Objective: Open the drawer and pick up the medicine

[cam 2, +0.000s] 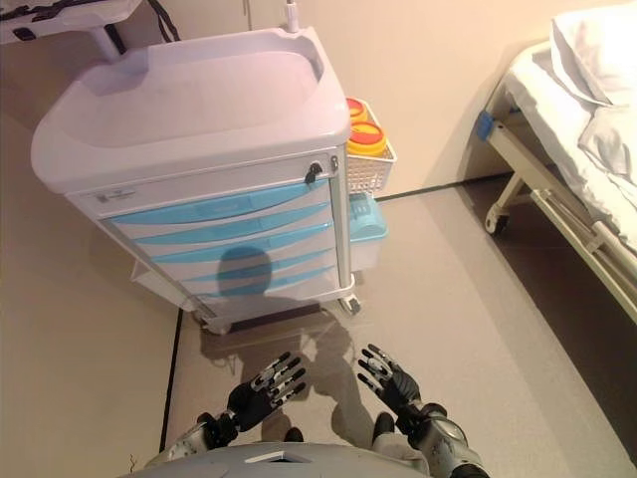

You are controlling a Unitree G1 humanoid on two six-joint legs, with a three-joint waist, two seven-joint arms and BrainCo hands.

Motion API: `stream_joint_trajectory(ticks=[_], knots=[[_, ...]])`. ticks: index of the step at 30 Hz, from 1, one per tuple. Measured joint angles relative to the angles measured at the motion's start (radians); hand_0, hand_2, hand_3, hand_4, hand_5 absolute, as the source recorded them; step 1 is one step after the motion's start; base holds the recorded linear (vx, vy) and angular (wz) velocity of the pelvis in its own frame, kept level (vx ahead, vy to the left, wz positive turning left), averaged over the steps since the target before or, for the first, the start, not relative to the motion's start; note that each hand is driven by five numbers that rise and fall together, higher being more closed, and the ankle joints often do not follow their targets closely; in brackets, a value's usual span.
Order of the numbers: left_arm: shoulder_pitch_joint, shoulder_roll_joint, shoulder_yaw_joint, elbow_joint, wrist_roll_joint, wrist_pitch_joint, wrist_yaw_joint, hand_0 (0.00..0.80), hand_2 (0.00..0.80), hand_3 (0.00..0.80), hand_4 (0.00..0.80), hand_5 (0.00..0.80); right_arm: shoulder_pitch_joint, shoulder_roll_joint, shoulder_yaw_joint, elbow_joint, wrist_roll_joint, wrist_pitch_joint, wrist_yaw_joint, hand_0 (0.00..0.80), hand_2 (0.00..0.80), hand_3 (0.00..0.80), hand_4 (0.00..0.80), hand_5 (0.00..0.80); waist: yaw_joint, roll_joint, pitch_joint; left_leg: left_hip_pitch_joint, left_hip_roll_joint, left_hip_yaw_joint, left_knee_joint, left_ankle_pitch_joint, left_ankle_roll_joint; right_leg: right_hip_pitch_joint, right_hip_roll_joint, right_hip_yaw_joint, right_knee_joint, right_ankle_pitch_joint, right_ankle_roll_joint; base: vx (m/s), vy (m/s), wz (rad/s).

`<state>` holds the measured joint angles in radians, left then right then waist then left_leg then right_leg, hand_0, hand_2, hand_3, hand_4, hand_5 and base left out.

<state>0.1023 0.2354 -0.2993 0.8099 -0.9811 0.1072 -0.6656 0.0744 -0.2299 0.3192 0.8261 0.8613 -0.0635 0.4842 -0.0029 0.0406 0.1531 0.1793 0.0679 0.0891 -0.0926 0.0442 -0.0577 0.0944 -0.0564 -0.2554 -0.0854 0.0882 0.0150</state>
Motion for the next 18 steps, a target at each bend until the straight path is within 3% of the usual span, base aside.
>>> stream_joint_trajectory(ticks=[18], knots=[[0.0,0.0,0.0,0.002,-0.002,0.001,0.0,0.0,0.0,0.0,0.0,0.0,0.002,0.0,0.0,0.002,0.0,0.0,0.001,0.0,0.0,0.0,0.0,0.0,-0.001,0.0,0.0,0.001,0.0,0.001,0.0,0.0,0.0,0.0,0.0,0.002,0.001,0.0,0.0,0.004,0.001,0.0]])
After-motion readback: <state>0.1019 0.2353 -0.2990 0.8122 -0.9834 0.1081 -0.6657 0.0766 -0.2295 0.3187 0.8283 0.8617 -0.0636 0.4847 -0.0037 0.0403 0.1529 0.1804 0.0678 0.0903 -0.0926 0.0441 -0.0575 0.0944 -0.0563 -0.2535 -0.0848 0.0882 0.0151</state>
